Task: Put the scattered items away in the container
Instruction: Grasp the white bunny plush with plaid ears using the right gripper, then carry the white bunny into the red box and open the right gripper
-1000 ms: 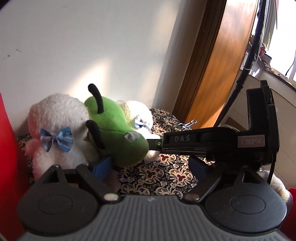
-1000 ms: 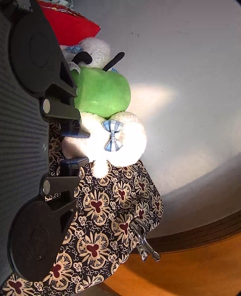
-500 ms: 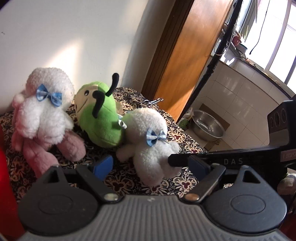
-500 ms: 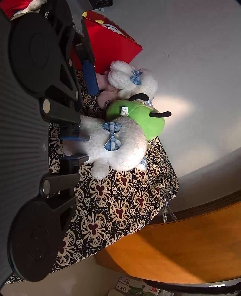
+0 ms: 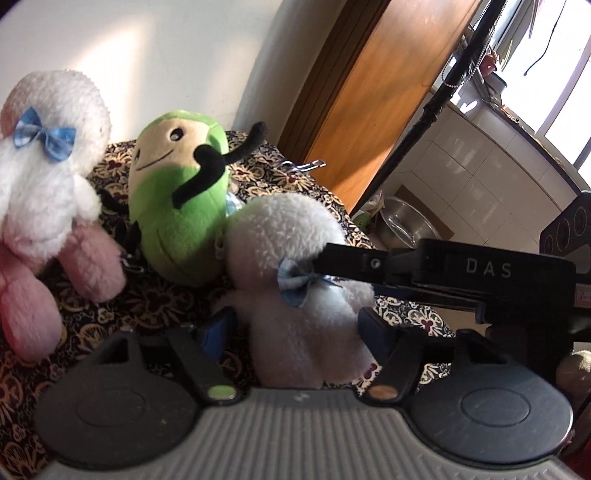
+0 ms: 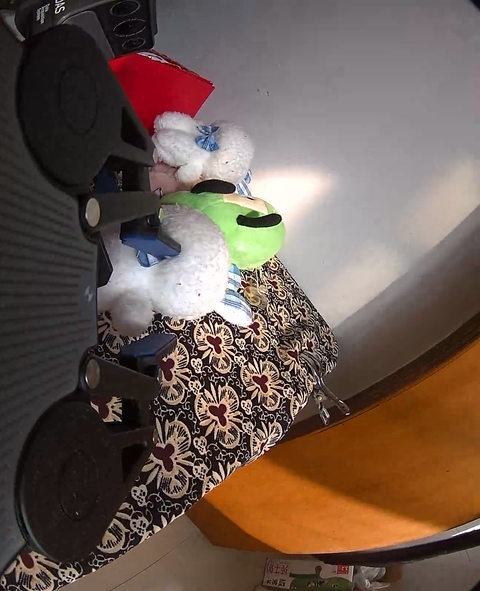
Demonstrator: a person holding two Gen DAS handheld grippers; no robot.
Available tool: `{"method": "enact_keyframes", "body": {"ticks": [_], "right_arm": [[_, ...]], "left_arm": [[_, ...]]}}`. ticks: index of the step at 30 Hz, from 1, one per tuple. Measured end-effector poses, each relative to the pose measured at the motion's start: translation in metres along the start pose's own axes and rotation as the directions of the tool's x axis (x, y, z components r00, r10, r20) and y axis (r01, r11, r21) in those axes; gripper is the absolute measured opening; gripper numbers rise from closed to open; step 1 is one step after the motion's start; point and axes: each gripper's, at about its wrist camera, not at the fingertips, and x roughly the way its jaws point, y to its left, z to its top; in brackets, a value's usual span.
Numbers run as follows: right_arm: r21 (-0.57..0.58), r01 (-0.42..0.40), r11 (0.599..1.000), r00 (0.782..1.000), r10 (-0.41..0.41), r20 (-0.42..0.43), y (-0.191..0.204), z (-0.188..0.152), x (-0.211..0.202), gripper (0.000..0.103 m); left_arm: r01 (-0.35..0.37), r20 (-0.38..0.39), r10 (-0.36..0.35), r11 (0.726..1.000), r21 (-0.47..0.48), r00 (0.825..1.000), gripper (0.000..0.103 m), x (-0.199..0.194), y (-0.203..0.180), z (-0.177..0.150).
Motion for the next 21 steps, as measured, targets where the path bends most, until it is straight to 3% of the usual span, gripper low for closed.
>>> {"method": "enact_keyframes", "body": {"ticks": [4,7,16,21], "right_arm": [[0.096,-0.073,0.993,0.997,0.076,-0.026,-0.010,-0.006,-0.001,0.040],[0.076,-0.087,0.993,0.996,0.088,-0.018,-0.004,-0.015,-0.014,0.032],[0.065,-0.164,0.984,0.986,0.163,0.021,0.022,-0.044,-0.060,0.031],[0.004,-0.274,0.962,0.961,0.273,0.049,0.061,-0.053,-0.068,0.031]], "left_arm": [[0.003,0.001,-0.003,1.000,0.012,1.000,0.061,-0.003,0.000,-0.004],[0.020,0.000,-0.020,0.999,0.025,1.000,0.056,-0.012,-0.004,-0.009],[0.001,0.068,-0.009,0.994,0.114,0.998,0.055,-0.070,-0.033,-0.035],[-0.083,0.180,0.057,0.987,0.140,0.982,0.055,-0.126,-0.037,-0.043]]}}
